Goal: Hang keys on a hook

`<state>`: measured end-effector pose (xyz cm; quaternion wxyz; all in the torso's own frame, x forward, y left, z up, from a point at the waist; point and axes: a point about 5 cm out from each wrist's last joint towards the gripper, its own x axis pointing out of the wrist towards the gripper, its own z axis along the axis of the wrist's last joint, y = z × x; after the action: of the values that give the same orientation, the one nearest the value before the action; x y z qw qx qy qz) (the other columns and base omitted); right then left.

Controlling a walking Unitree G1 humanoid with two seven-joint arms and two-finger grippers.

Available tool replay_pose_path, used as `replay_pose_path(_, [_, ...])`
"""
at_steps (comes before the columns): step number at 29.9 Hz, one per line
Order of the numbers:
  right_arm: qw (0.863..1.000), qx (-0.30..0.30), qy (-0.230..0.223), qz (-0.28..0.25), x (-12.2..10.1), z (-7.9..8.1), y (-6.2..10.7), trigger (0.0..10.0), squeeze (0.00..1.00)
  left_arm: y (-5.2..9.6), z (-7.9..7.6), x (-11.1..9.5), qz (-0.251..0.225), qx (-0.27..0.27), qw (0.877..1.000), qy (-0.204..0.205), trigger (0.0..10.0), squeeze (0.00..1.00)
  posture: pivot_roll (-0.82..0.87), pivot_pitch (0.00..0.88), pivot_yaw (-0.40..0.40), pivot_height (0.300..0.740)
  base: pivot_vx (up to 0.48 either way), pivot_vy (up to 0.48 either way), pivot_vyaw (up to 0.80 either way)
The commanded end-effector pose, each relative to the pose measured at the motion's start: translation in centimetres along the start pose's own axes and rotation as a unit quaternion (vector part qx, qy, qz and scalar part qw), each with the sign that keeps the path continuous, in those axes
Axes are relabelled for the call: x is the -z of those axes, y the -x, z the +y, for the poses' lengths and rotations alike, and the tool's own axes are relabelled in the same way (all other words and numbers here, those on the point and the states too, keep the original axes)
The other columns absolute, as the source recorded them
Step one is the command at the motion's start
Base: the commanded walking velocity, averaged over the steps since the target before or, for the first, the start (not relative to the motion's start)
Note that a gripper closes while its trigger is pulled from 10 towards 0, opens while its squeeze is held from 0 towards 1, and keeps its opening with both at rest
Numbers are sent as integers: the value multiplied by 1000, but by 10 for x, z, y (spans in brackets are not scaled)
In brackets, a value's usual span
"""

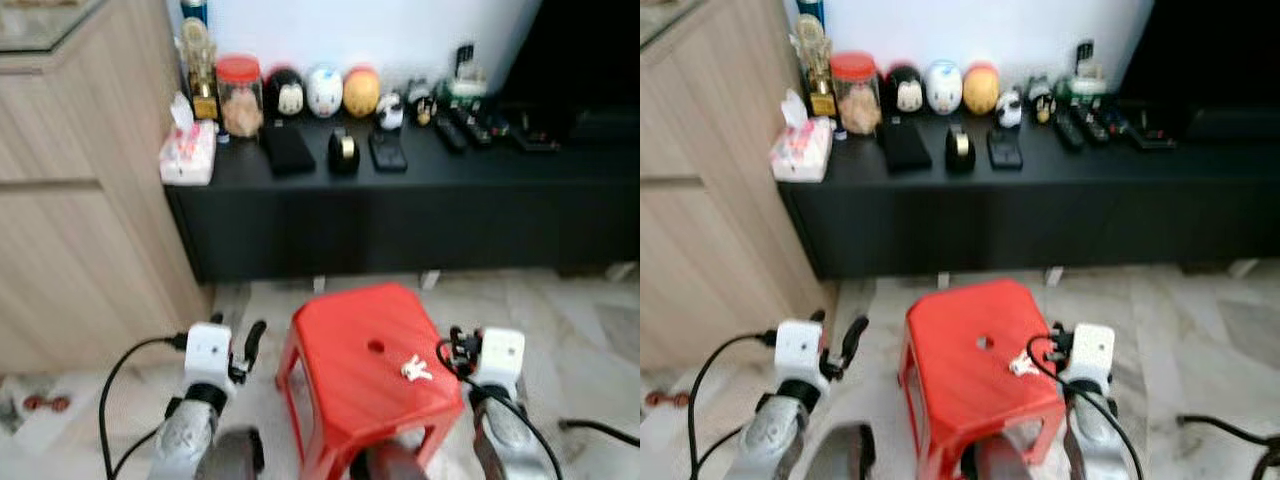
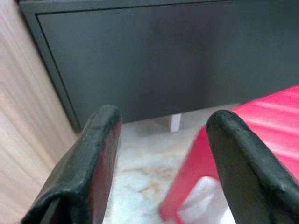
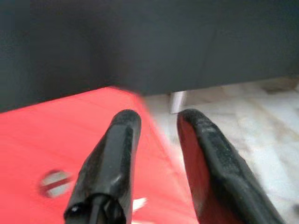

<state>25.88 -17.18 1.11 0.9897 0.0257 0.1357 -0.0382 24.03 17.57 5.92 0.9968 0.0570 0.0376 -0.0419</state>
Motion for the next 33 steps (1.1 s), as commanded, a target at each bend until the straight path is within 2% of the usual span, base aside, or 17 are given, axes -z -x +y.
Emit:
replay_pose_path(1, [1000,-2,17,24,6,-7,1,10000,0,0,-3,2,6,-3,1000,8,10000,0,-74,51,-60,599,0,0,0])
replay_pose_path(9, [992,-49,65,95,18,-5,-7,10000,0,0,-3,3,9,-2,1000,6,10000,0,-76,54,-59,599,0,0,0])
replay_pose_path(11, [992,-55,64,98,18,-4,-8,10000,0,-1,-4,3,9,-2,1000,5,10000,0,-75,54,-59,599,0,0,0])
replay_pose_path(12, [989,-69,75,110,19,-2,-10,10000,173,-2,-3,2,9,-2,1000,5,10000,0,-76,59,-57,599,0,0,0])
replay_pose_path(14, [988,-73,78,113,20,-2,-11,10000,173,-2,-4,2,9,-2,1000,5,10000,0,-77,60,-58,599,0,0,0])
replay_pose_path(15, [987,-80,75,119,20,0,-13,10000,1000,-3,-4,2,9,-1,1000,5,10000,0,-74,64,-57,599,0,0,0])
replay_pose_path(16, [980,-109,85,146,23,6,-16,10000,1000,-7,-6,0,8,5,1000,4,10000,0,-73,70,-56,599,0,0,0])
replay_pose_path(18, [977,-123,92,146,22,10,-19,10000,1000,-10,-7,-2,5,7,1000,3,10000,0,-71,78,-55,599,0,0,0])
replay_pose_path(27, [973,-134,109,155,12,17,-32,10000,1000,-19,-8,-11,-11,11,1000,1,10000,0,-62,107,-60,599,0,0,0])
replay_pose_path(30, [970,-148,109,162,13,20,-32,10000,1000,-17,-8,-11,-13,10,1000,1,10000,0,-61,123,-63,599,0,0,0])
replay_pose_path(31, [966,-161,113,165,14,22,-31,10000,890,-16,-8,-11,-12,10,1000,1,10000,0,-61,128,-64,599,0,0,0])
replay_pose_path(32, [966,-164,114,165,15,22,-31,10000,890,-16,-8,-11,-12,10,1000,1,10000,0,-61,128,-64,599,0,0,0])
replay_pose_path(33, [965,-166,115,166,15,22,-31,10000,533,-16,-8,-11,-12,10,1000,1,10000,0,-61,128,-64,599,0,0,0])
